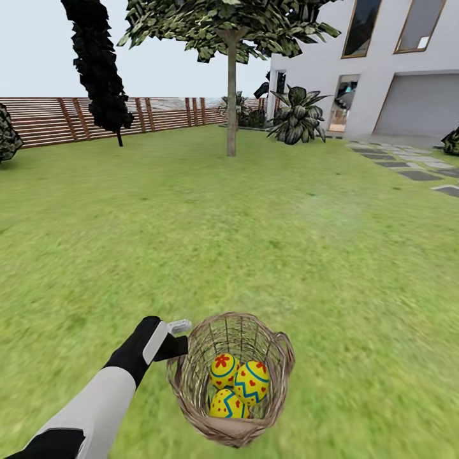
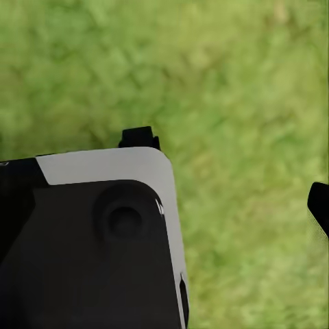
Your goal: Take the three Easter eggs out of the wicker basket on the lawn in the garden, then place them on the lawn next to a single tree (choose any tree) so that all three eggs are next to the same tree and none are left in the basket.
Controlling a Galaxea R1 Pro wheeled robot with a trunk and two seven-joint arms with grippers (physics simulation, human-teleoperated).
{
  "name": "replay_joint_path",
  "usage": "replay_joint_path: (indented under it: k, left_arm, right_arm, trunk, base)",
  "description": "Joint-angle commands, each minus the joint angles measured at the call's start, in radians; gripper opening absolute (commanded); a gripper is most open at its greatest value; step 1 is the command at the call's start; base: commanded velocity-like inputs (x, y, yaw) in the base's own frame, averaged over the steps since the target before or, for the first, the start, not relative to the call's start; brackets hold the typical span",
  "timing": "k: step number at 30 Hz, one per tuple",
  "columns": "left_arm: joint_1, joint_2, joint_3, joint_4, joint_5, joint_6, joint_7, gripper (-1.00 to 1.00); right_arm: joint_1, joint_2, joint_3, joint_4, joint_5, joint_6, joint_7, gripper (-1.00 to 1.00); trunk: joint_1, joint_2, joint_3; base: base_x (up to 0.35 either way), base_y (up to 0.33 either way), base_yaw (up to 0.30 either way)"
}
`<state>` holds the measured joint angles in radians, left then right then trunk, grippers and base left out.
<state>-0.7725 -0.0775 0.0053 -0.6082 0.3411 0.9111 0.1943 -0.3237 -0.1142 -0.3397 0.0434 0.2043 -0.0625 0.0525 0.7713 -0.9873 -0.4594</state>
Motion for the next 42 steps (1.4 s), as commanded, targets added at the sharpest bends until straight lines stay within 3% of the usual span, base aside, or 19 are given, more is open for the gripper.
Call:
replay_joint_path:
  k: [1, 42]
  left_arm:
    - [-0.001, -0.001, 0.001, -0.001, 0.024, 0.002, 0.01, -1.0]
    - [-0.001, 0.001, 0.001, -0.002, 0.026, 0.002, 0.01, -1.0]
  right_arm:
    - [-0.002, -0.001, -0.009, 0.004, 0.009, -0.007, 0.002, 1.0]
    - [-0.002, -0.001, -0.009, 0.004, 0.009, -0.007, 0.002, 1.0]
  trunk:
    - [0.001, -0.001, -0.001]
    - [0.001, -0.001, -0.001]
  base:
    - [0.327, 0.0, 0.0]
    - [0.327, 0.0, 0.0]
